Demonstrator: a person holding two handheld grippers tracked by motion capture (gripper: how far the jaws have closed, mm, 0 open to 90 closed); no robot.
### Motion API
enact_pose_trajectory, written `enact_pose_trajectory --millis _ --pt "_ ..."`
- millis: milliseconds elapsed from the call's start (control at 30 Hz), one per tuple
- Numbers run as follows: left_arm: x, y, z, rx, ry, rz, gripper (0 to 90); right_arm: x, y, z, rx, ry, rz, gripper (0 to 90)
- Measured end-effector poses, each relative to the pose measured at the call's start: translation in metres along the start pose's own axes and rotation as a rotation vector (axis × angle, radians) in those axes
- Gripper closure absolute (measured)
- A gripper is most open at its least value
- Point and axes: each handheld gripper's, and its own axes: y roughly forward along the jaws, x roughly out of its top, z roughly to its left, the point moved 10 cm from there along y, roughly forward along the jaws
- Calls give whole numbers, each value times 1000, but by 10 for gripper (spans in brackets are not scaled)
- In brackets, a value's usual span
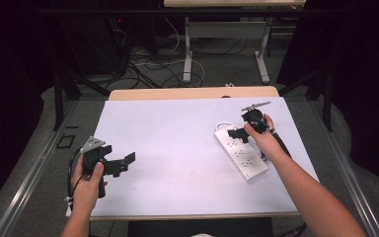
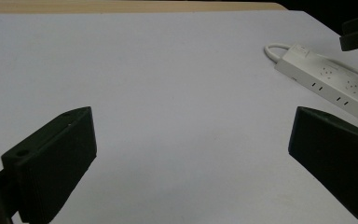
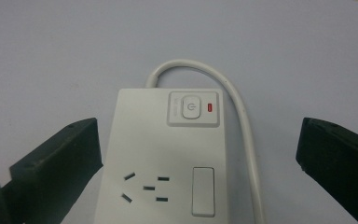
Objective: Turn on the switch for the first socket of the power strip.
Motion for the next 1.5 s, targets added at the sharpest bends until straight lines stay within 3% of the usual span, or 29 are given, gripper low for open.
enact_pose_trajectory --millis 700,900,1267,1500 --pt "-1 0 1 4 -9 2 9 5 -21 5 21 -18 -40 0" --pt "-1 0 1 5 -9 2 9 5 -35 7 29 -26 -56 0" --pt "-2 0 0 3 -8 5 9 9 -74 5 63 31 -124 0" --pt "-1 -1 1 4 -11 1 9 -1 -91 4 45 -11 -132 0"
